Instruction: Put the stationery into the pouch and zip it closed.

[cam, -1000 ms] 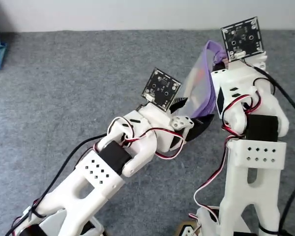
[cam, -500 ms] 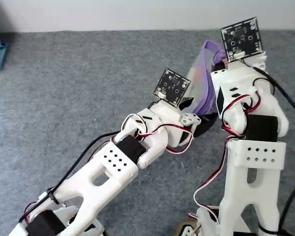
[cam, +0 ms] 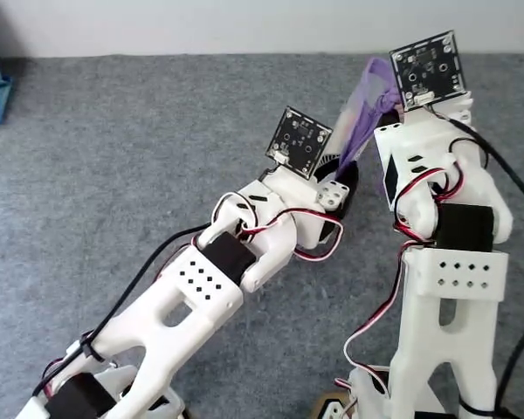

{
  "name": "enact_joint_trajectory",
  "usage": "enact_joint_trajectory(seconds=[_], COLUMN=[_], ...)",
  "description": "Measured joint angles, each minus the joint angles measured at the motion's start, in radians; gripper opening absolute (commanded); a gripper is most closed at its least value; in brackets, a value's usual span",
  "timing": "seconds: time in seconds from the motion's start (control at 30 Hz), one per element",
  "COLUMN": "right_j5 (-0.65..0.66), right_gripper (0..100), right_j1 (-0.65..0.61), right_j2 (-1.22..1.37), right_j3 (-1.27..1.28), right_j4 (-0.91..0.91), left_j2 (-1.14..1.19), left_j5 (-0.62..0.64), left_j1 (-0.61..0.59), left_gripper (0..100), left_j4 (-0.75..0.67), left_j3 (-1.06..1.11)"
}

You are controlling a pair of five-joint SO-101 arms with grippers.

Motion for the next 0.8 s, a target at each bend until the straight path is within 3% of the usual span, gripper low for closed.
enact_joint_trajectory(seconds=[0.13, 0.5, 0.8], right_j5=[0.000, 0.018, 0.018], right_gripper=[0.8, 0.8, 0.8], right_j1=[0.000, -0.011, -0.005], right_j2=[0.000, 0.152, 0.324], right_j3=[0.000, -0.017, -0.150], right_j4=[-0.012, -0.210, -0.226], left_j2=[-0.038, -0.302, -0.526], left_j5=[-0.014, -0.015, -0.020], left_j1=[-0.002, -0.002, -0.006], left_gripper=[1, 1, 1], left_j4=[0.057, 0.391, 0.422], left_j3=[0.000, -0.002, 0.155])
